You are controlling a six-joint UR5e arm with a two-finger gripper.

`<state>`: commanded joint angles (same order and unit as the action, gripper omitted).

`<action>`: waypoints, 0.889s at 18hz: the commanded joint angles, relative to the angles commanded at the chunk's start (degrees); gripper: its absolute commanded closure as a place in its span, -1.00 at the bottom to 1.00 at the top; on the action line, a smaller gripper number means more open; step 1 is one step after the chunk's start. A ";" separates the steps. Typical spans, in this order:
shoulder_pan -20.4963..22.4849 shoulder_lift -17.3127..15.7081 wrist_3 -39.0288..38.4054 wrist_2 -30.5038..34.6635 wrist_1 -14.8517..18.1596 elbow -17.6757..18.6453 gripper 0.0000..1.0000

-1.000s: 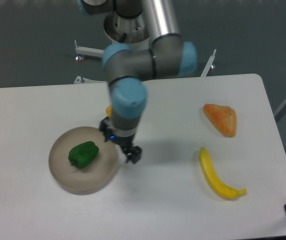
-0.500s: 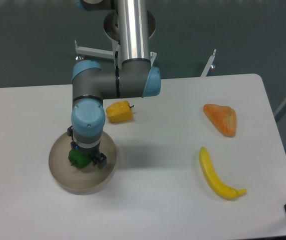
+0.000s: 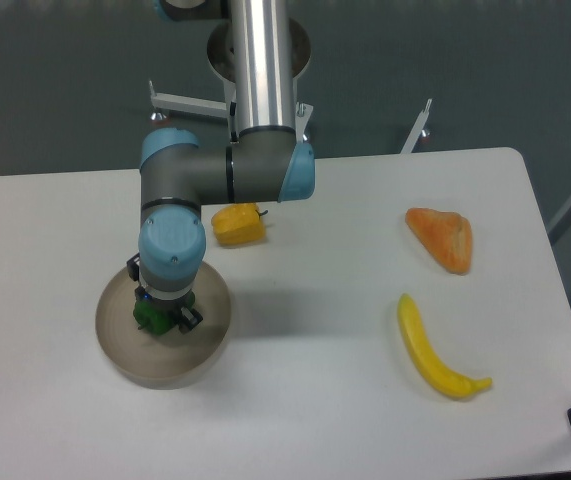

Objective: Pick up the green pepper from the plate
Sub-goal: 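Lift the green pepper off the plate and carry it toward the banana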

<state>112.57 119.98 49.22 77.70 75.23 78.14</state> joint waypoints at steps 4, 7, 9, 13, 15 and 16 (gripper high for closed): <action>5.45 -4.57 0.17 0.17 0.00 -0.53 0.94; 9.76 -5.81 3.85 0.44 -0.35 -0.97 0.94; 14.76 -7.64 10.69 2.00 0.35 -0.10 0.94; 19.35 -8.54 15.10 8.16 0.62 0.09 0.95; 21.80 -7.84 20.81 9.05 0.62 0.00 0.96; 22.68 -7.48 23.27 9.14 0.62 0.00 0.96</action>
<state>135.25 112.50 72.48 86.84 75.85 78.13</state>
